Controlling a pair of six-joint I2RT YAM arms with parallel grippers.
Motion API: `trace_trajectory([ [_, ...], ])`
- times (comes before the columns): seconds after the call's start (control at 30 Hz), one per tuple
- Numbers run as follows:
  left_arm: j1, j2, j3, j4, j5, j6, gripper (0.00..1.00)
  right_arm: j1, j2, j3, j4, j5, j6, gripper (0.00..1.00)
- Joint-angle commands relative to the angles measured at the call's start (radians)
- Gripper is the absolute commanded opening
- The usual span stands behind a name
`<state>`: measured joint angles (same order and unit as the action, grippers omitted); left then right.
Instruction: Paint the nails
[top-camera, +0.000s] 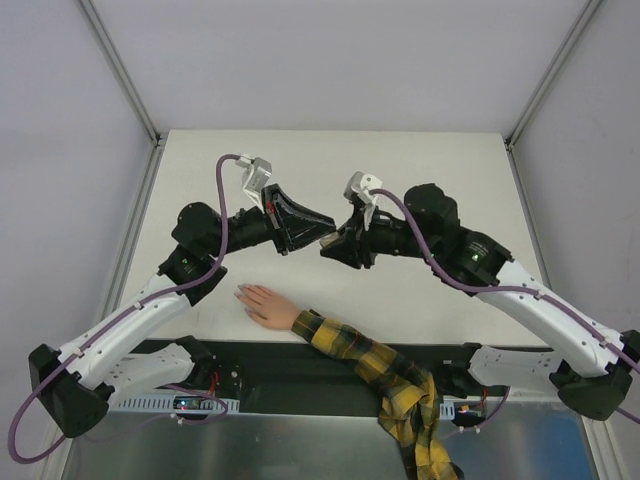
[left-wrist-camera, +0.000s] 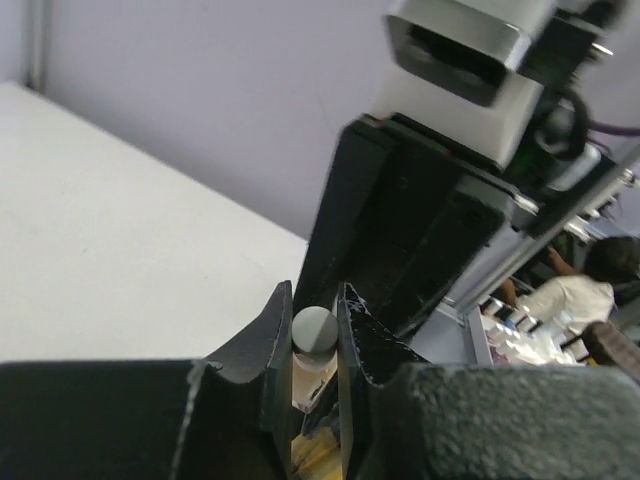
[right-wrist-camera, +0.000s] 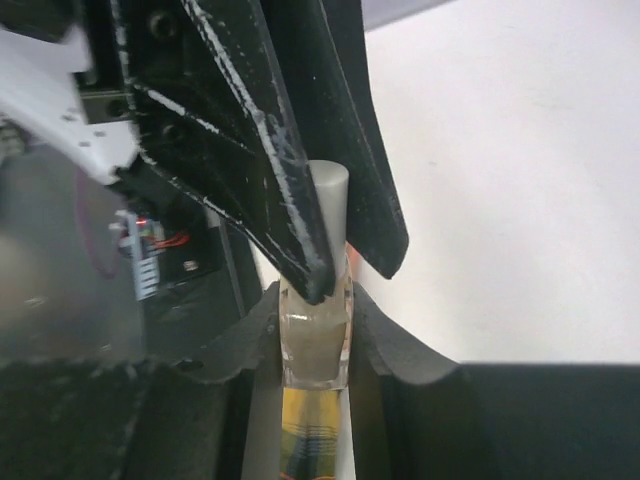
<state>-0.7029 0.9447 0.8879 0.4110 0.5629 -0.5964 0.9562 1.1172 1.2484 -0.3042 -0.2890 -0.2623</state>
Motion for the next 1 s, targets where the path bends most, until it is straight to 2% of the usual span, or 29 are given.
trace_trajectory([
  [0.0, -0.007, 0.042, -0.05, 0.391, 0.343, -0.129, 0.0, -0.085, -0.043, -0.024, 0.266, -0.617, 0.102, 0.0],
  [0.03, -0.009, 0.055, -0.059, 0.45, 0.4, -0.158, 0.0, -0.077, -0.034, -0.033, 0.337, -0.946, 0.201, 0.0],
  [0.07, -0.009, 0.062, -0.075, 0.551, 0.413, -0.219, 0.0, -0.059, -0.042, -0.055, 0.485, -1.023, 0.254, 0.0],
  [0.2, -0.009, 0.078, -0.07, 0.575, 0.436, -0.255, 0.0, -0.036, -0.069, -0.066, 0.452, -1.044, 0.239, 0.0],
  [0.27, -0.01, 0.074, -0.07, 0.545, 0.408, -0.223, 0.0, -0.063, -0.079, -0.061, 0.337, -0.968, 0.146, 0.0],
  [0.33, -0.01, 0.062, -0.052, 0.413, 0.376, -0.185, 0.0, -0.091, -0.074, -0.047, 0.281, -0.859, 0.129, 0.0],
  [0.37, -0.01, 0.057, -0.02, 0.346, 0.346, -0.139, 0.06, -0.094, -0.069, -0.038, 0.225, -0.82, 0.095, 0.0],
  [0.4, -0.01, 0.048, -0.006, 0.228, 0.322, -0.116, 0.22, -0.094, -0.06, -0.026, 0.182, -0.781, 0.069, 0.0],
  [0.47, -0.01, 0.019, 0.009, 0.135, 0.261, -0.06, 0.48, -0.093, -0.048, 0.006, 0.079, -0.688, 0.015, 0.0],
  [0.53, -0.01, -0.018, 0.005, 0.057, 0.163, -0.048, 0.66, -0.093, -0.036, 0.019, 0.031, -0.574, -0.021, 0.0],
  [0.6, -0.01, -0.04, 0.011, -0.003, 0.071, -0.029, 0.71, -0.089, -0.031, 0.029, -0.007, -0.501, -0.026, 0.0],
  [0.67, -0.01, -0.075, 0.02, -0.128, -0.028, -0.029, 0.76, -0.088, -0.025, 0.029, -0.021, -0.397, -0.029, 0.0],
  [0.7, -0.01, -0.098, 0.017, -0.164, -0.154, -0.039, 0.77, -0.088, -0.022, 0.026, -0.022, -0.372, -0.032, 0.0],
  [0.73, -0.01, -0.106, 0.011, -0.184, -0.194, -0.049, 0.77, -0.088, -0.016, 0.023, -0.023, -0.34, -0.041, 0.0],
  [0.83, -0.009, -0.136, -0.02, -0.195, -0.279, -0.072, 0.77, -0.079, -0.002, 0.028, -0.021, -0.285, -0.035, 0.0],
  [0.97, -0.01, -0.144, -0.023, -0.186, -0.288, -0.082, 0.73, -0.04, 0.026, 0.057, -0.032, -0.188, -0.043, 0.0],
])
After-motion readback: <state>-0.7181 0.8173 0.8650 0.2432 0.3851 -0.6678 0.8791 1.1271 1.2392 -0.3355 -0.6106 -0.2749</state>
